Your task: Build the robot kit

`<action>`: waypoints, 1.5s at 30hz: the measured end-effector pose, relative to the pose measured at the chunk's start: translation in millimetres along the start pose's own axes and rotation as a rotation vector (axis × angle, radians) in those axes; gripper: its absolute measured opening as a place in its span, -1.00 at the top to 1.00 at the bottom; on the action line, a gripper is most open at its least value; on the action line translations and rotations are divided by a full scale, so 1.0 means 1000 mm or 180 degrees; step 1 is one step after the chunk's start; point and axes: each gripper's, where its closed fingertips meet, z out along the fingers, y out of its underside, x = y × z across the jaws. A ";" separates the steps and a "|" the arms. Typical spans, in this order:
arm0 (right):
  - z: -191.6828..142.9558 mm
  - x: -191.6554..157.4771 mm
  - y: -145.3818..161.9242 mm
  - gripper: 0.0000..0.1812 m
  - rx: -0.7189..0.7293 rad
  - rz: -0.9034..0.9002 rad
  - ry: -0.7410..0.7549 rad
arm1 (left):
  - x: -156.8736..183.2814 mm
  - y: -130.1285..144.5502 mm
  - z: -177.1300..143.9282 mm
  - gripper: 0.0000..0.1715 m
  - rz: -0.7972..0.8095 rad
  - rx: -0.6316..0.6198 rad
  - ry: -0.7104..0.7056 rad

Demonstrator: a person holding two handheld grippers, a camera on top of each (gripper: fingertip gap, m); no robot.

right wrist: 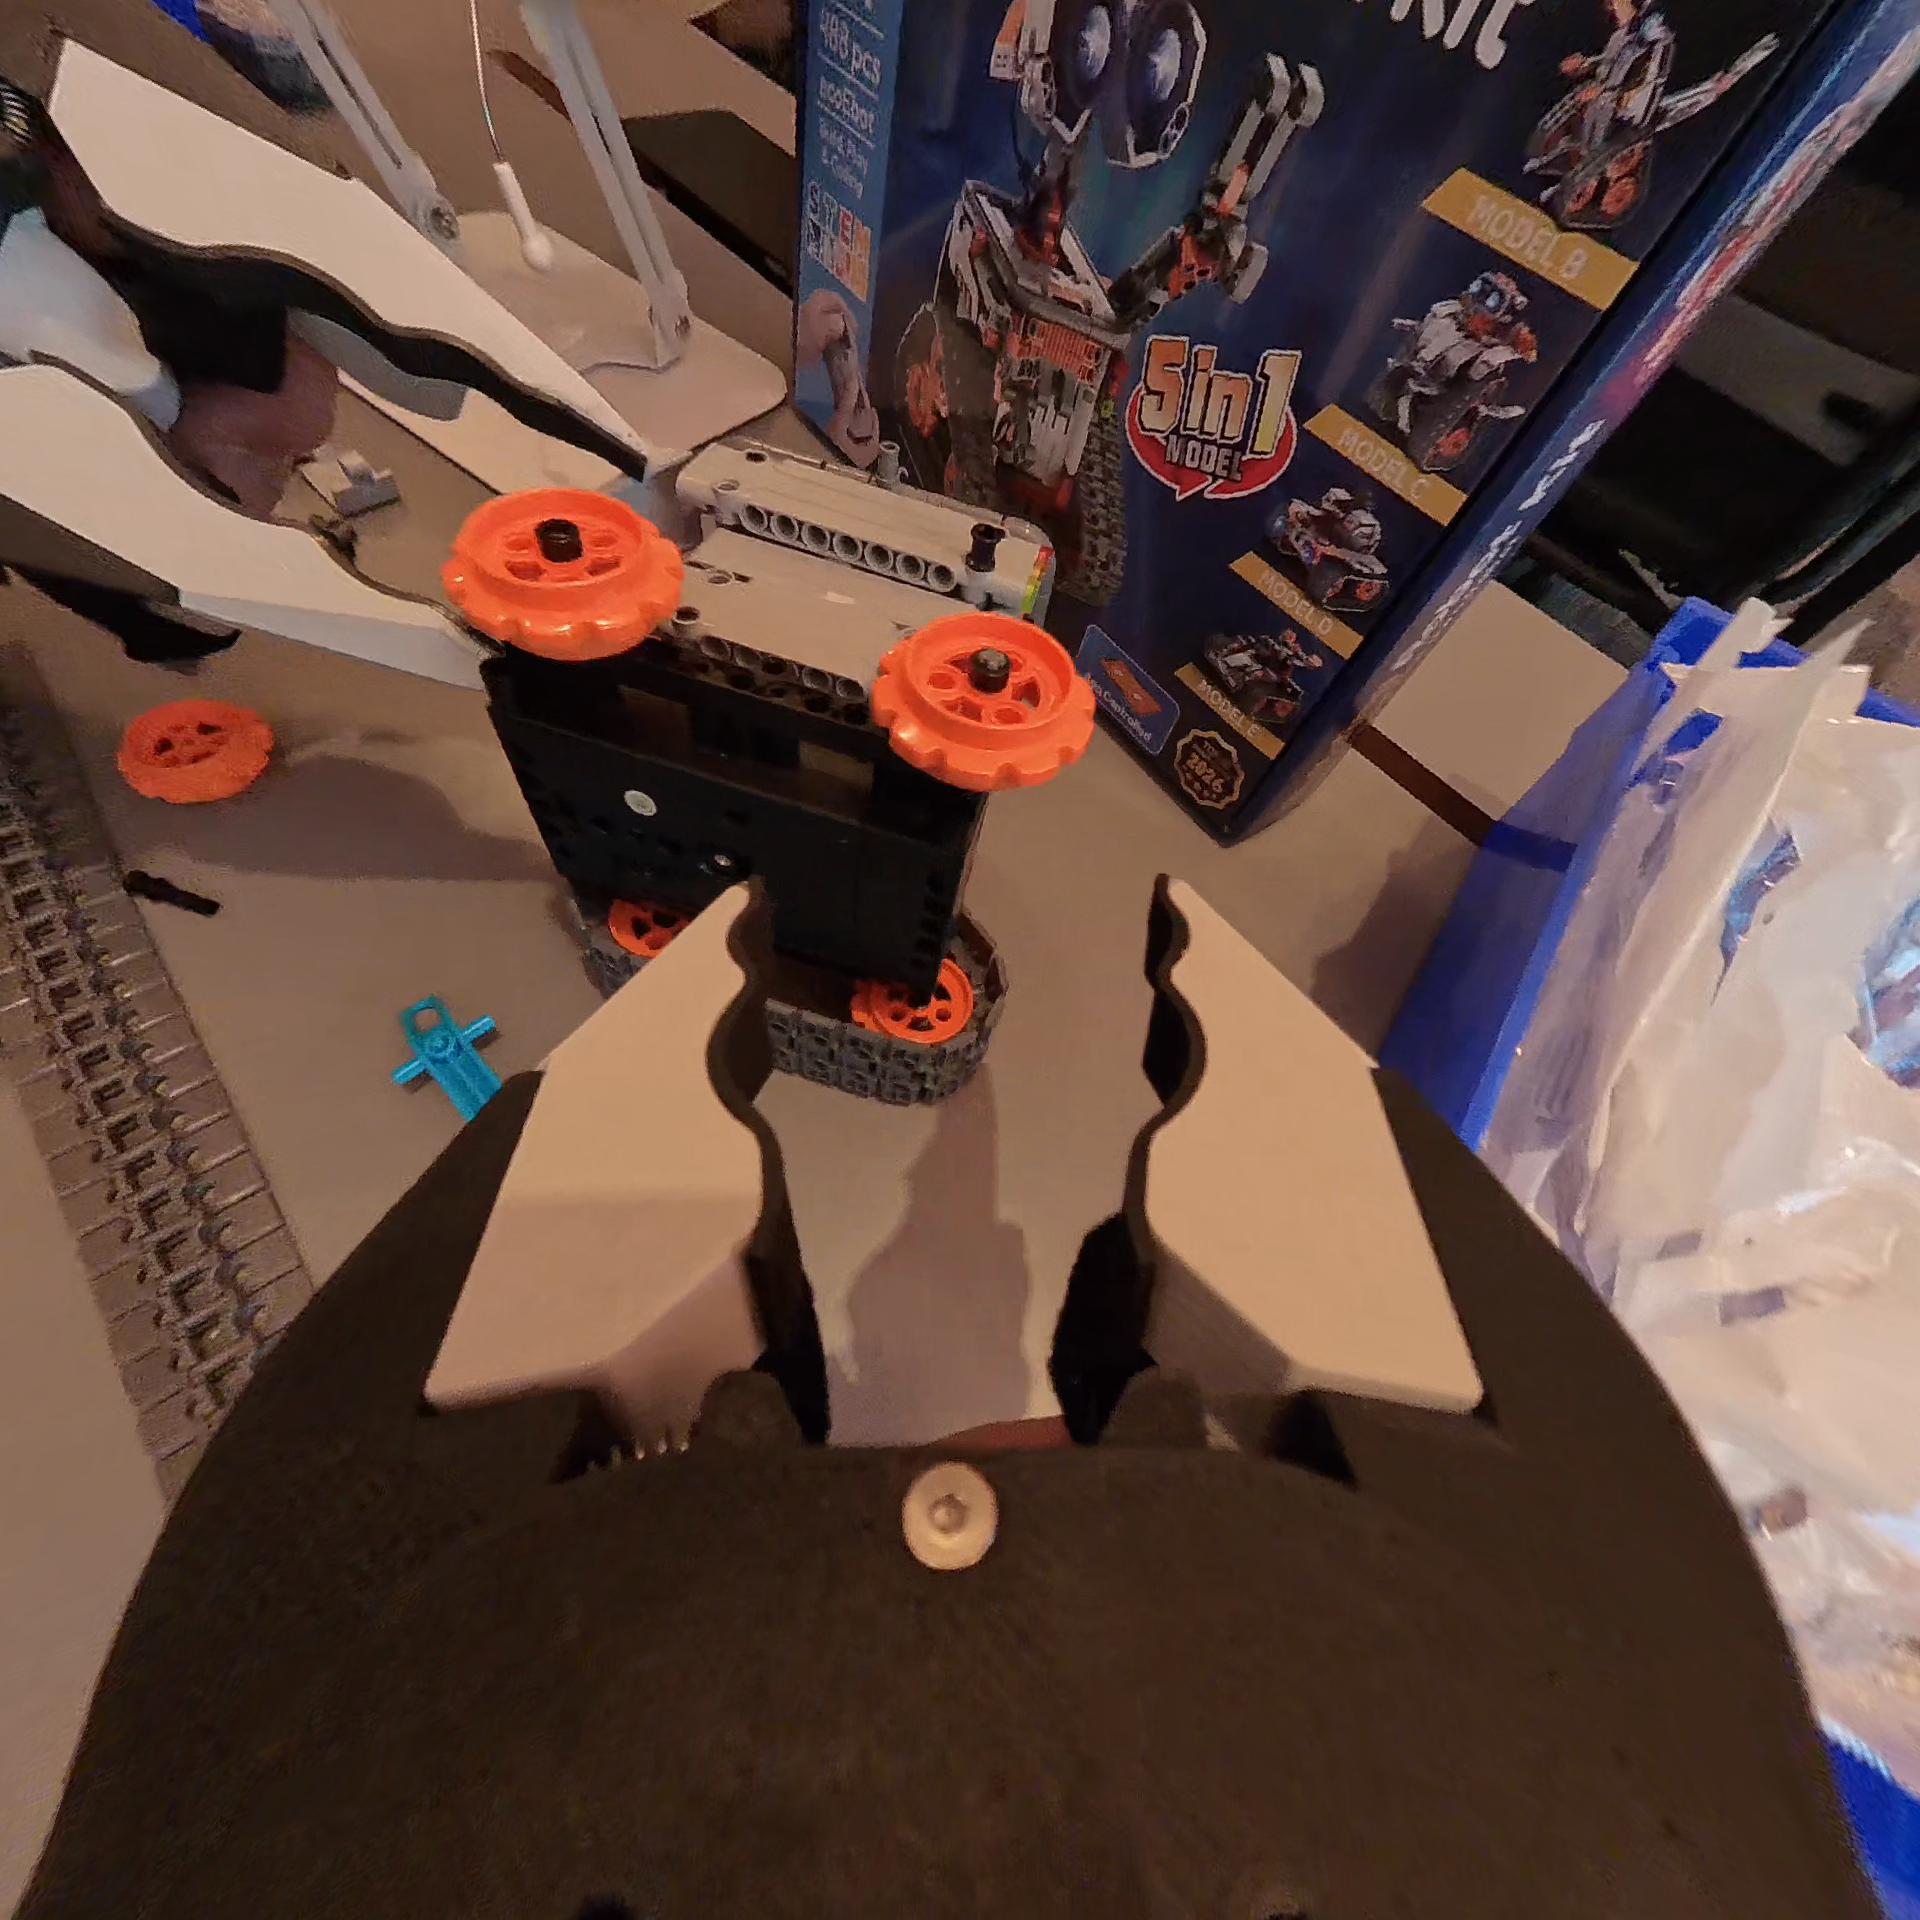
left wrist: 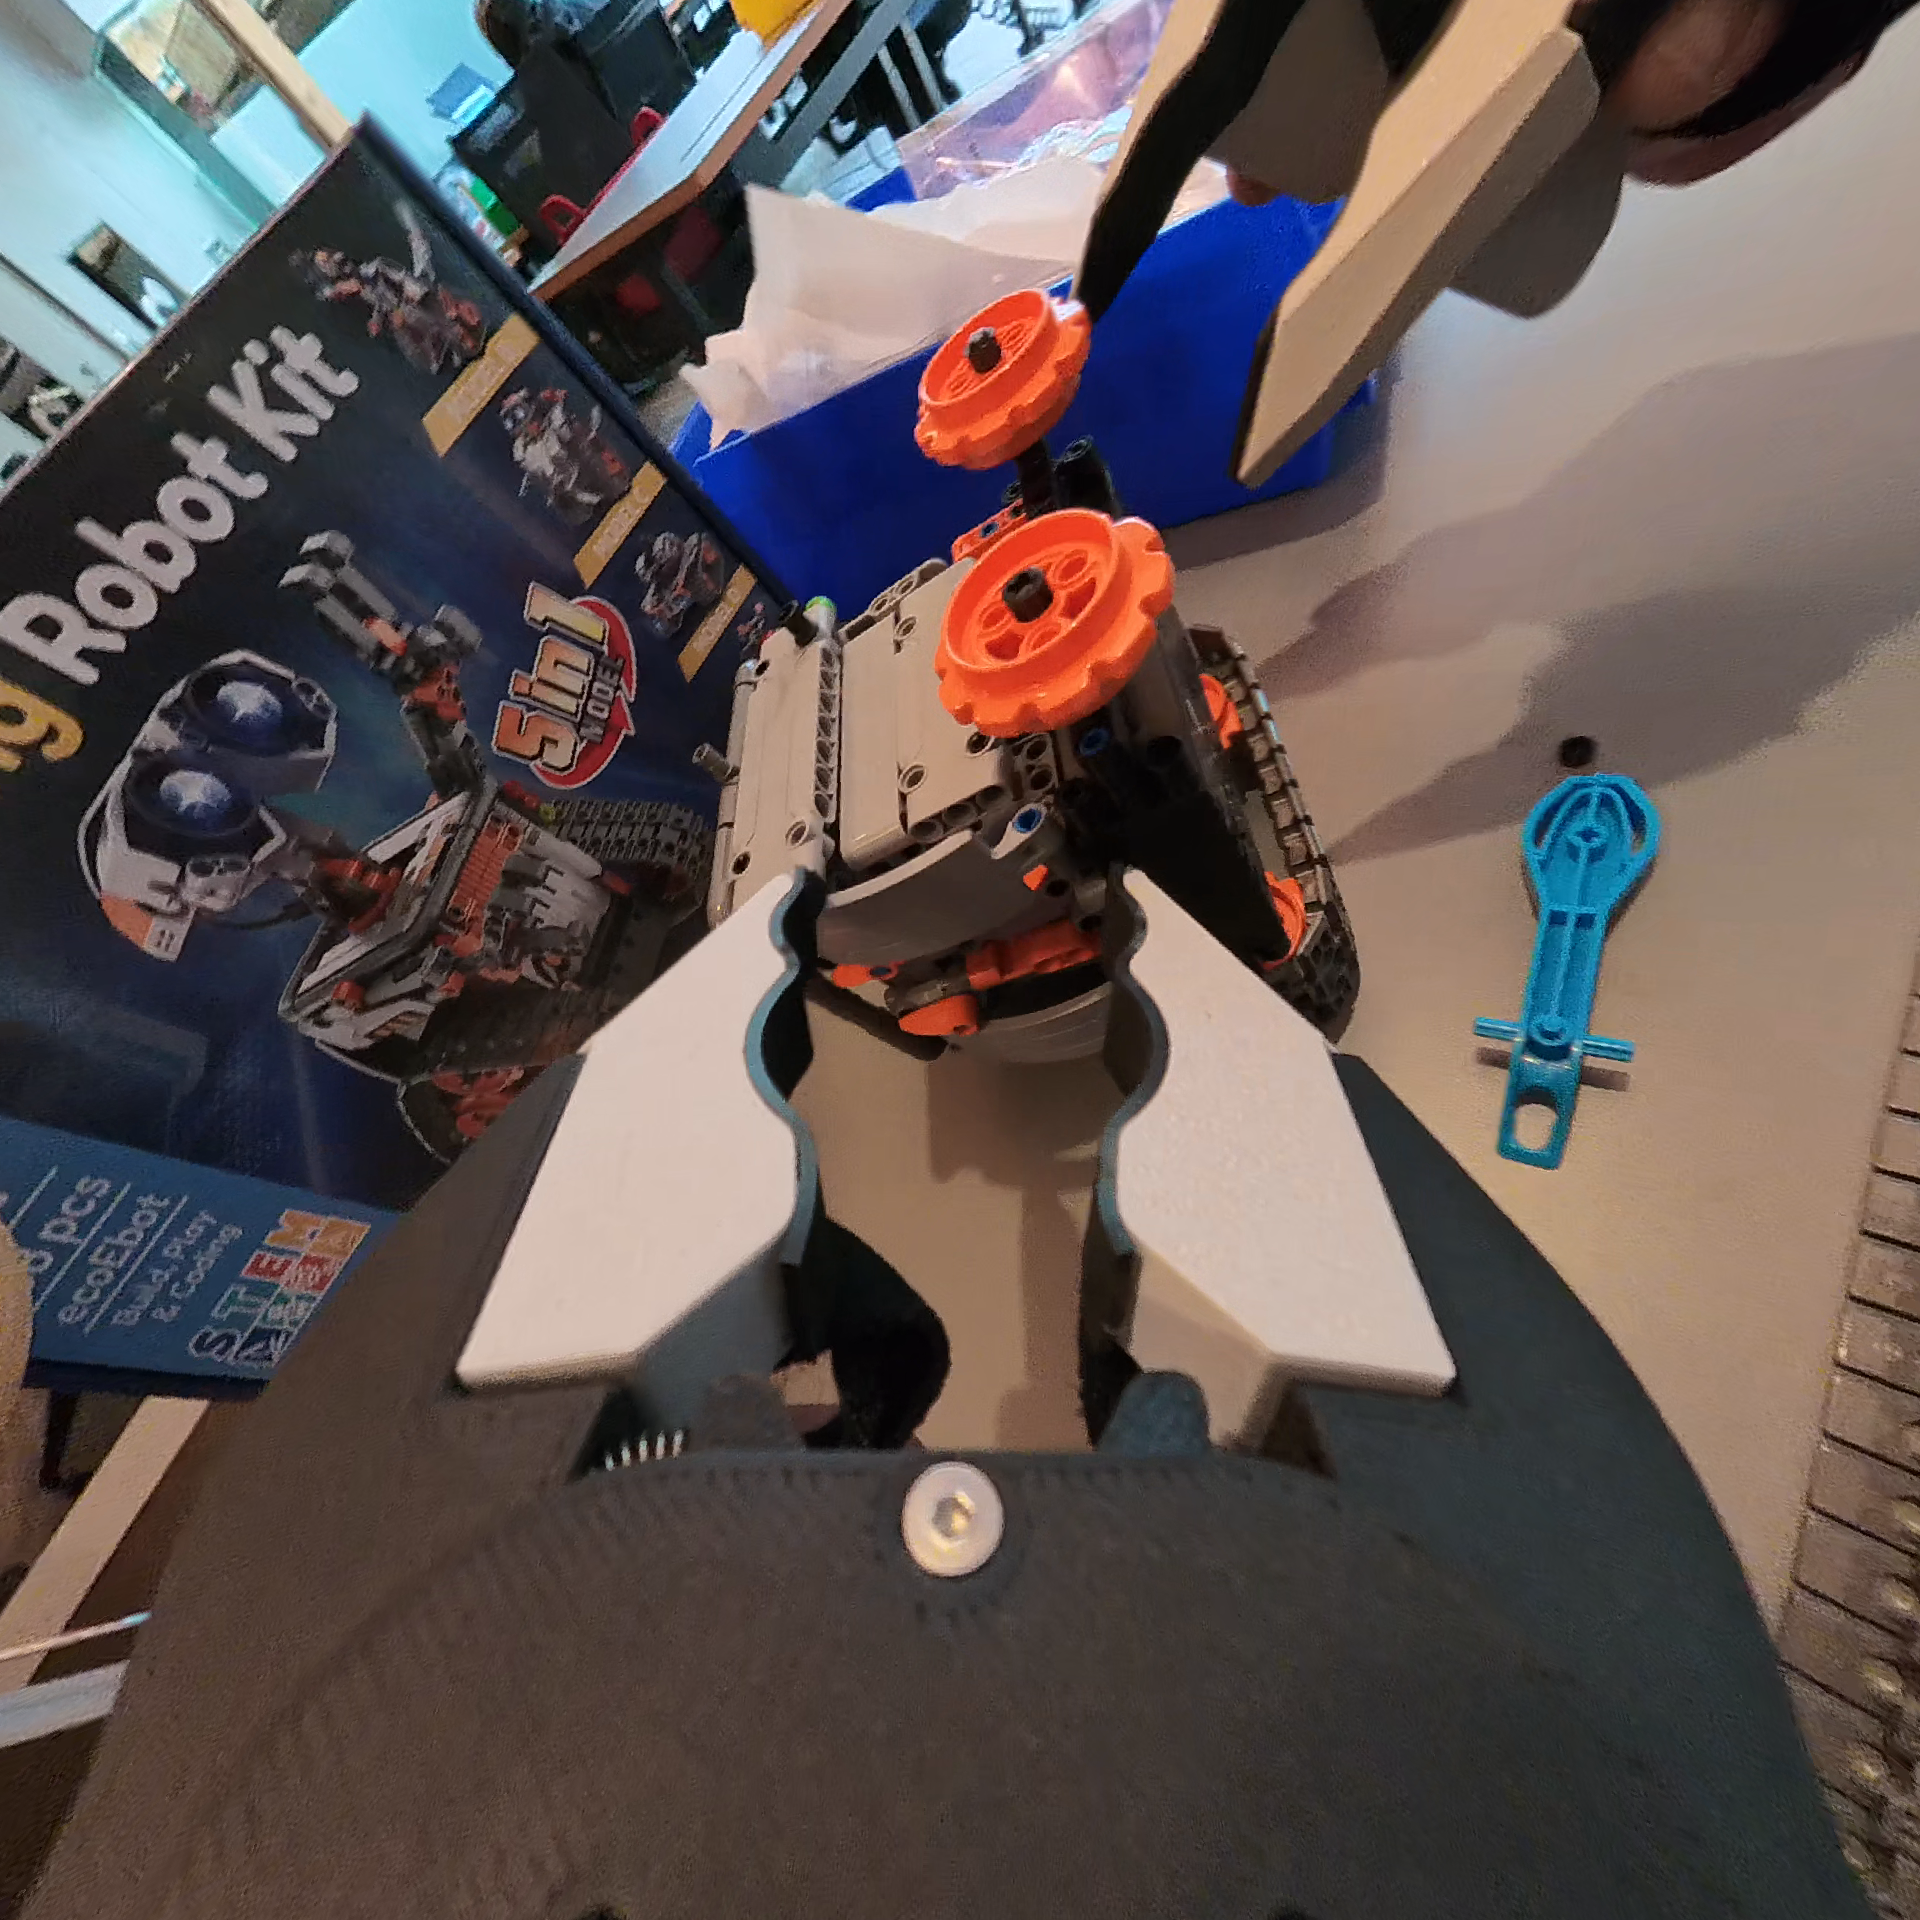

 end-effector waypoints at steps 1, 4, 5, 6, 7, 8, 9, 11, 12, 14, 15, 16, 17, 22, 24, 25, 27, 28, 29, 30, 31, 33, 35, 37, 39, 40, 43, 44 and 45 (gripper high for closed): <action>0.006 0.002 0.000 0.21 0.0006 0.0026 -0.0079 | -0.003 0.002 0.001 0.36 -0.0058 -0.0016 -0.0028; 0.027 -0.010 -0.002 0.24 0.0044 0.0076 -0.0461 | -0.013 0.011 0.002 0.40 -0.0219 -0.0070 -0.0092; 0.034 -0.013 -0.001 0.25 0.0024 0.0048 -0.0525 | -0.015 0.014 0.002 0.43 -0.0260 -0.0081 -0.0083; 0.040 -0.016 0.002 0.26 -0.0034 0.0018 -0.0547 | -0.017 0.016 0.002 0.44 -0.0310 -0.0076 -0.0065; 0.044 -0.018 0.004 0.32 -0.0082 -0.0005 -0.0555 | -0.018 0.018 0.002 0.45 -0.0376 -0.0066 -0.0039; 0.047 -0.023 0.004 0.38 -0.0086 -0.0024 -0.0593 | -0.018 0.019 0.002 0.47 -0.0435 -0.0057 0.0008; 0.048 -0.028 0.003 0.40 -0.0076 -0.0043 -0.0629 | -0.018 0.019 0.002 0.49 -0.0466 -0.0048 0.0054; 0.049 -0.037 0.005 0.43 -0.0138 -0.0076 -0.0662 | -0.020 0.022 0.001 0.55 -0.0476 -0.0068 0.0076; 0.048 -0.042 0.005 0.49 -0.0133 -0.0060 -0.0697 | -0.022 0.025 0.000 0.60 -0.0456 -0.0102 0.0064; 0.044 -0.054 0.004 0.51 -0.0139 -0.0071 -0.0769 | -0.026 0.029 -0.004 0.68 -0.0452 -0.0117 0.0084; 0.043 -0.060 0.004 0.51 -0.0147 -0.0089 -0.0806 | -0.024 0.030 -0.007 0.71 -0.0480 -0.0081 0.0165; 0.041 -0.065 0.004 0.51 -0.0157 -0.0102 -0.0820 | -0.023 0.032 -0.010 0.70 -0.0524 -0.0055 0.0231; 0.041 -0.069 0.004 0.51 -0.0166 -0.0126 -0.0820 | -0.023 0.033 -0.012 0.70 -0.0571 -0.0045 0.0275; 0.031 -0.081 0.010 0.46 -0.0316 -0.0225 -0.0762 | -0.024 0.039 -0.031 0.54 -0.0433 -0.0147 0.0311; 0.022 -0.074 0.018 0.43 -0.0439 -0.0288 -0.0580 | -0.029 0.051 -0.043 0.42 -0.0436 -0.0308 0.0272; 0.016 -0.074 0.022 0.42 -0.0499 -0.0314 -0.0541 | -0.026 0.059 -0.051 0.42 -0.0438 -0.0400 0.0343; 0.002 -0.082 0.028 0.47 -0.0552 -0.0392 -0.0618 | -0.014 0.073 -0.070 0.40 -0.0434 -0.0574 0.0553; -0.004 -0.092 0.031 0.47 -0.0562 -0.0443 -0.0735 | -0.007 0.079 -0.079 0.40 -0.0410 -0.0630 0.0625; -0.010 -0.105 0.035 0.48 -0.0593 -0.0504 -0.0875 | 0.005 0.085 -0.089 0.41 -0.0391 -0.0694 0.0791; -0.013 -0.117 0.039 0.50 -0.0630 -0.0587 -0.0991 | 0.022 0.088 -0.098 0.42 -0.0361 -0.0725 0.1005; -0.015 -0.131 0.042 0.52 -0.0652 -0.0685 -0.1093 | 0.040 0.088 -0.107 0.43 -0.0314 -0.0713 0.1195; -0.015 -0.160 0.044 0.56 -0.0682 -0.0852 -0.1281 | 0.084 0.087 -0.124 0.48 -0.0077 -0.0697 0.1664; -0.012 -0.188 0.045 0.58 -0.0690 -0.0968 -0.1467 | 0.119 0.091 -0.134 0.51 0.0217 -0.0755 0.1913; -0.008 -0.209 0.048 0.58 -0.0723 -0.1112 -0.1599 | 0.142 0.091 -0.136 0.59 0.0521 -0.0710 0.2005; -0.003 -0.224 0.049 0.59 -0.0693 -0.1182 -0.1706 | 0.153 0.098 -0.134 0.63 0.0695 -0.0783 0.2084; -0.001 -0.230 0.049 0.60 -0.0690 -0.1191 -0.1745 | 0.154 0.095 -0.131 0.66 0.0678 -0.0708 0.2083; 0.003 -0.244 0.053 0.63 -0.0731 -0.1257 -0.1855 | 0.151 0.093 -0.123 0.65 0.0562 -0.0656 0.2118; 0.003 -0.249 0.055 0.64 -0.0767 -0.1291 -0.1888 | 0.151 0.094 -0.121 0.65 0.0596 -0.0654 0.2118; 0.004 -0.253 0.057 0.65 -0.0793 -0.1315 -0.1909 | 0.153 0.092 -0.121 0.66 0.0576 -0.0630 0.2162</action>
